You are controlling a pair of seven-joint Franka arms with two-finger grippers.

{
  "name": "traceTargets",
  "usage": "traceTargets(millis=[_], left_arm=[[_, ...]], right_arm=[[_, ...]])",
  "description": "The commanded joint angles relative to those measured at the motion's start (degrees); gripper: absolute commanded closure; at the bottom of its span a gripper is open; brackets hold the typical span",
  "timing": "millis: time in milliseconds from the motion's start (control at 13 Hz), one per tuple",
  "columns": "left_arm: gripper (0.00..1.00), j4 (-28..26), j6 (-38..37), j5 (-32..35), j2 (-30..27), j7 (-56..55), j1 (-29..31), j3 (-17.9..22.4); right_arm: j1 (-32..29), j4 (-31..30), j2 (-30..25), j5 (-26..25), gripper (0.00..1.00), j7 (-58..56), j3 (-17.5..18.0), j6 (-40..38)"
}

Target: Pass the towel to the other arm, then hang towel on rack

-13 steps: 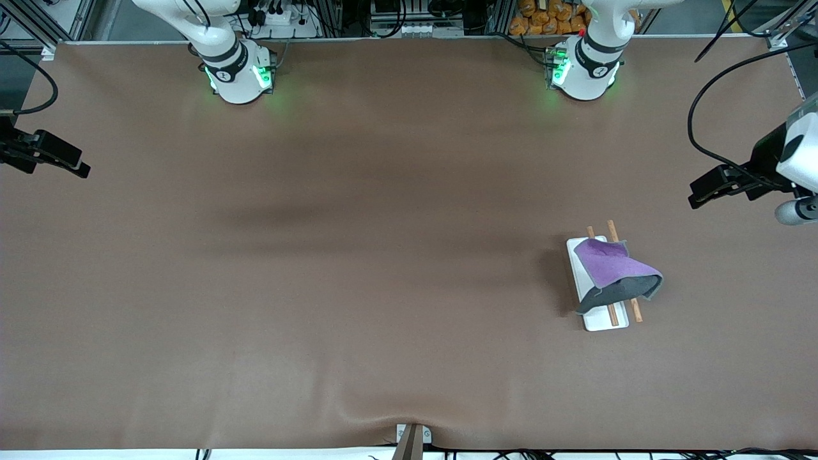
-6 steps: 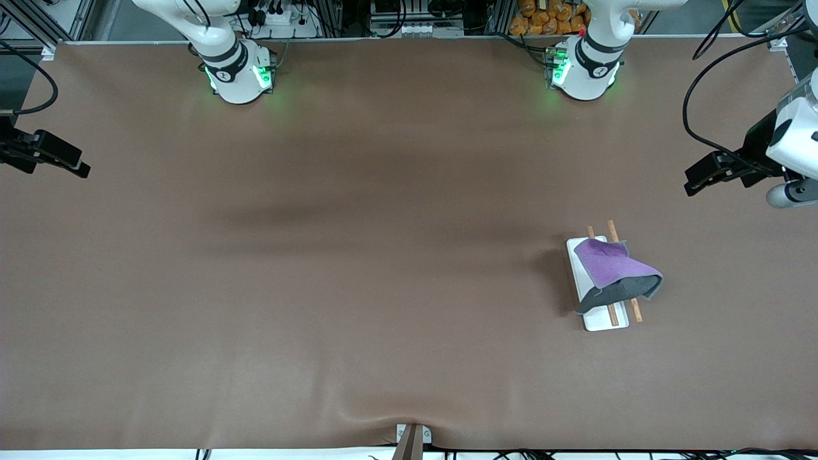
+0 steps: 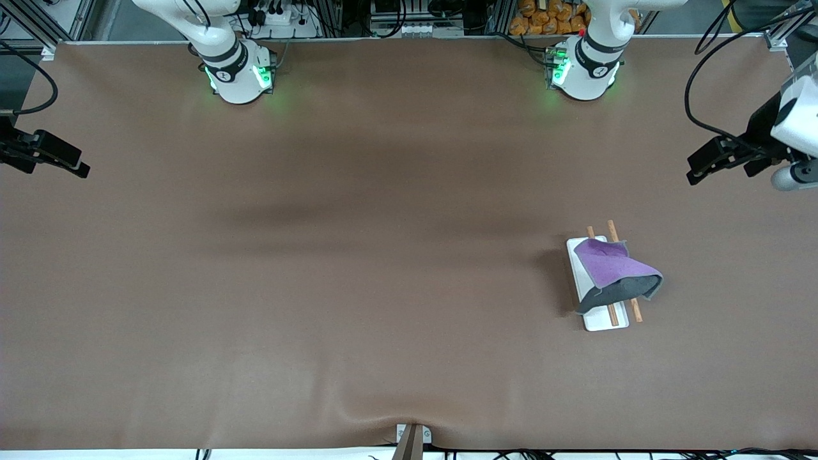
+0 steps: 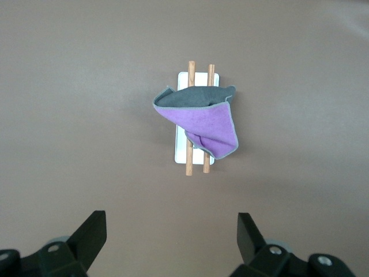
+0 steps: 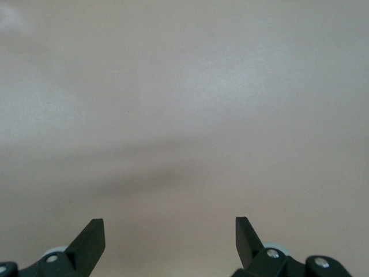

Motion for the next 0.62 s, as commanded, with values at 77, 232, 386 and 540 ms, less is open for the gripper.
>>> traceTargets(millis=[77,232,386,540], left_arm=[[0.0,-3.75,-1.34,1.51,-5.28,2.24,-0.5,0.09],[0.0,-1.74,-3.19,1.42,-5.11,3.04,-0.59,0.09],[0.0,-1.29,-4.78,1.34,-5.11,3.12,-0.5,0.09],[0.0,0.2,-7.49,1.42,-4.76,3.04,-0.59,0.09]], right_arm=[[-0.85,0.41,-0.46,-1.14,0.0,-0.74,0.58,-0.61],[-0.85,0.41,-0.64,-1.23,0.0,-0.74,0.58,-0.78],[-0.85,0.41,-0.64,-1.23,0.0,-0.74,0.58,-0.78],[-0.85,0.41,-0.64,-1.23,0.0,-0.74,0.58,-1.04]])
